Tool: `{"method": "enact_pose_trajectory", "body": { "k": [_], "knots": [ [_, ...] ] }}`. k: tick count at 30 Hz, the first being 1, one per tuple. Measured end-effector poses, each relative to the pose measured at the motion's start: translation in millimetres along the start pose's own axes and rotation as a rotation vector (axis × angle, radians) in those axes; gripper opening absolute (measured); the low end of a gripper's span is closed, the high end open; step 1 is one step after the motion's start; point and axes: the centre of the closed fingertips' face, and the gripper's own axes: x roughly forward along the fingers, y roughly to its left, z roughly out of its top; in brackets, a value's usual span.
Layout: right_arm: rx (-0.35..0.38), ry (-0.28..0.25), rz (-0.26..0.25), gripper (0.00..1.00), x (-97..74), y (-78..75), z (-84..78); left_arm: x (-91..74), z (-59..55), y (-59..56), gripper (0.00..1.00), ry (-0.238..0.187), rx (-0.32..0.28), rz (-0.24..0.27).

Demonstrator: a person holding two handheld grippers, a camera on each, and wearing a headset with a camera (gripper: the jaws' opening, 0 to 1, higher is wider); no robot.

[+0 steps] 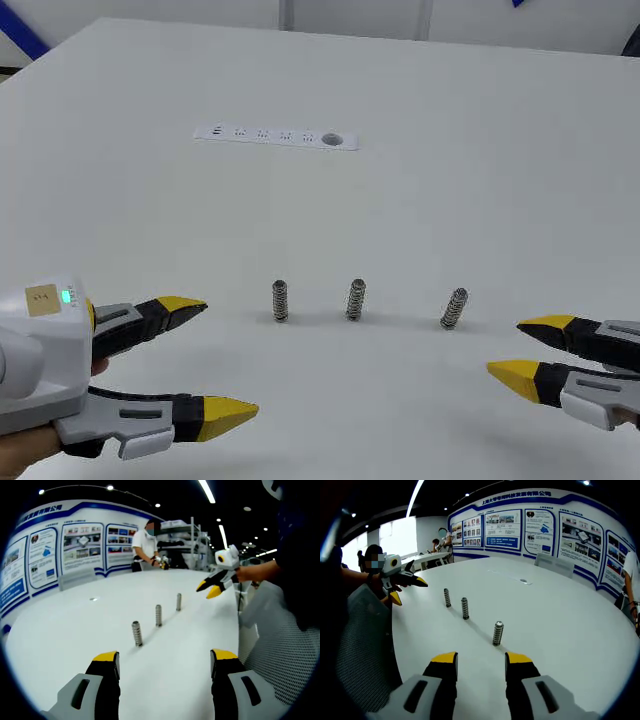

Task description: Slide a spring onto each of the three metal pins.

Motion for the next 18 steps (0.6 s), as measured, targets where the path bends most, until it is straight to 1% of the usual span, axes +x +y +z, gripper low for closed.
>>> {"method": "enact_pose_trajectory", "body": {
  "k": [3,8,10,13,18],
  "knots": [
    [-0.007,0.003,0.004,0.43,-1.3,-1.6,-2.8,0.3,-0.3,-0.2,0.75,0.000,-0.001,-0.003],
    [-0.014,-0.001,0.014,0.49,-3.5,0.1,-4.0,1.3,-1.2,-0.3,0.75,-0.001,-0.004,-0.008],
    [-0.014,0.002,0.011,0.50,-3.8,-1.0,-4.9,2.0,-1.6,-0.5,0.75,-0.002,-0.004,-0.011],
    [0.003,-0.002,0.011,0.52,-5.2,-2.0,-6.1,3.1,-1.1,-1.1,0.75,-0.005,-0.004,-0.014],
    [0.006,-0.006,0.009,0.56,-6.6,-1.7,-7.6,3.7,-1.8,-0.2,0.75,-0.005,-0.006,-0.018]
  ]
}}
